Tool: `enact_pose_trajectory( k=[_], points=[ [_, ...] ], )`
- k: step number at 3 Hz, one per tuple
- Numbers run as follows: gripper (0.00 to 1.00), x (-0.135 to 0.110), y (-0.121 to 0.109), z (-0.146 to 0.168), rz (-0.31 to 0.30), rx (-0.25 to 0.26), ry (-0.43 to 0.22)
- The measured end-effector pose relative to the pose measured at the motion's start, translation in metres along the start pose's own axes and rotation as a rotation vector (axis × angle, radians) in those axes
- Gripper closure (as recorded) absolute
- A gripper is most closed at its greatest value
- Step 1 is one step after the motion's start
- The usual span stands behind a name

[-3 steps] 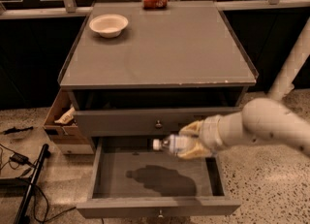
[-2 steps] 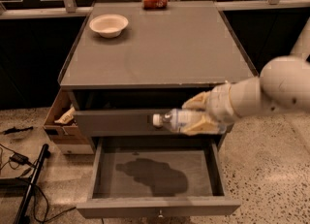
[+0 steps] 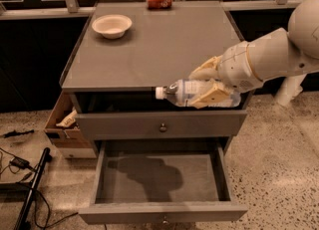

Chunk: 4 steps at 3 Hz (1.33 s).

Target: Pick blue plastic bottle from middle drawer and place on counter

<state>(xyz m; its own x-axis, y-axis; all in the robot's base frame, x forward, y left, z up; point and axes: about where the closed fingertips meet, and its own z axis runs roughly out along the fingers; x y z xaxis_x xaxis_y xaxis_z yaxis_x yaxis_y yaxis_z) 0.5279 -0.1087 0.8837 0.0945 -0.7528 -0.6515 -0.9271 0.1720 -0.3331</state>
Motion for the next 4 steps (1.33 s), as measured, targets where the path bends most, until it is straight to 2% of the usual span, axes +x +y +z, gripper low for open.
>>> enact_pose_trajectory(
  k=[1, 2, 3, 4],
  points=[
    [1.0, -0.015, -0.019, -0.005, -0.02, 0.024, -0.001],
    [1.0, -0.031, -0.054, -0.001, -0.045, 0.049, -0.013],
    [1.0, -0.046, -0.091, 0.018, -0.062, 0.054, -0.039],
    [1.0, -0.051, -0.118, 0.047, -0.054, 0.042, -0.055]
  ],
)
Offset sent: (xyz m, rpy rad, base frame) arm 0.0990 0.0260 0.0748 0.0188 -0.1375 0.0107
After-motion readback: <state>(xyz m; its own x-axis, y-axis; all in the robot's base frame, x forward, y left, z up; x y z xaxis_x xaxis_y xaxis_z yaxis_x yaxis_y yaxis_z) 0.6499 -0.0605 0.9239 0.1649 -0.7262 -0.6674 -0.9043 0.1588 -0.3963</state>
